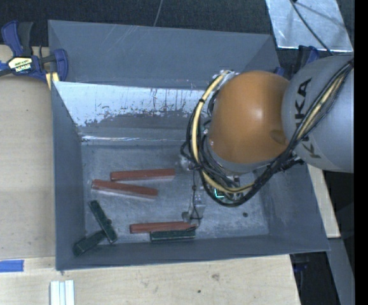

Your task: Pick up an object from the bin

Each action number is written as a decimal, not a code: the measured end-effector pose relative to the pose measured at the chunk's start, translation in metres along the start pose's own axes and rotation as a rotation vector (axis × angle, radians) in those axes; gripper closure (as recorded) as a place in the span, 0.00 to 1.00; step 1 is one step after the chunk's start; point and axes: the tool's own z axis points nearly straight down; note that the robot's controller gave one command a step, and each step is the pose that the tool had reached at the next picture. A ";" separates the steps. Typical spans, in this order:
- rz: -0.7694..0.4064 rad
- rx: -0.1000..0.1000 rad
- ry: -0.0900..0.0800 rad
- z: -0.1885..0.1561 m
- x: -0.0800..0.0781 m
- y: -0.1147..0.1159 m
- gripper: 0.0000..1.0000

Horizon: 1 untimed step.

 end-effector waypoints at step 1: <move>0.034 -0.003 -0.020 0.013 -0.004 0.003 0.00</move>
Offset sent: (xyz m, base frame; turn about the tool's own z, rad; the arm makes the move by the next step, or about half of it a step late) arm 0.0008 0.0245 -0.1166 0.1598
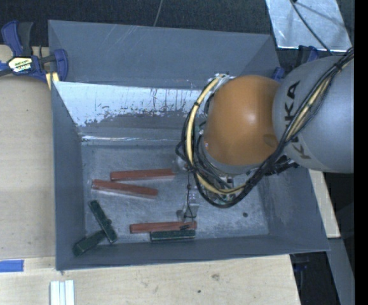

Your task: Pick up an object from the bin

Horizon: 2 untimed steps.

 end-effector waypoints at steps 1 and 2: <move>0.079 0.001 0.008 0.065 0.003 0.013 0.00; -0.050 0.003 0.017 0.094 0.008 0.033 0.00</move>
Offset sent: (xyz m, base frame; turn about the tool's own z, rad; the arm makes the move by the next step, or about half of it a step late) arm -0.0065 0.0495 -0.1022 -0.1931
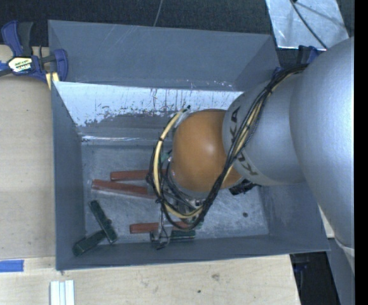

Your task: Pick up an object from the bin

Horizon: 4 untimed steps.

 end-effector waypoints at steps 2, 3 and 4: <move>0.048 -0.003 -0.006 0.015 -0.005 -0.015 1.00; 0.022 -0.001 -0.005 -0.130 -0.031 -0.012 1.00; 0.022 -0.001 -0.004 -0.129 -0.031 -0.012 1.00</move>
Offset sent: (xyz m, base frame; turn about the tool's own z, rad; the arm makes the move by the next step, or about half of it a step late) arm 0.0000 0.0000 0.0000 0.0000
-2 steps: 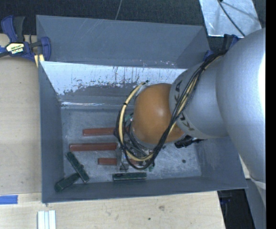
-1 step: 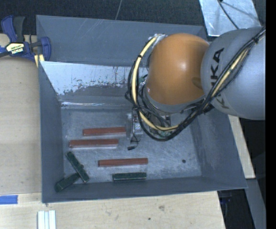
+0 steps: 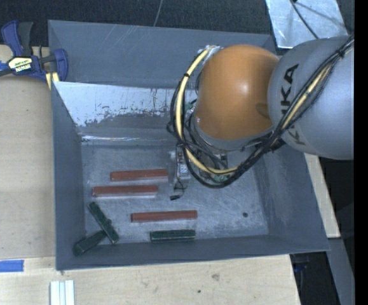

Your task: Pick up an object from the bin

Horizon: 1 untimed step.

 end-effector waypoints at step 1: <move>0.015 0.000 0.000 0.027 -0.017 -0.038 1.00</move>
Offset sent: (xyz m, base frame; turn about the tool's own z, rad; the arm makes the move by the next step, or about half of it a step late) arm 0.0238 -0.0464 -0.0252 0.0268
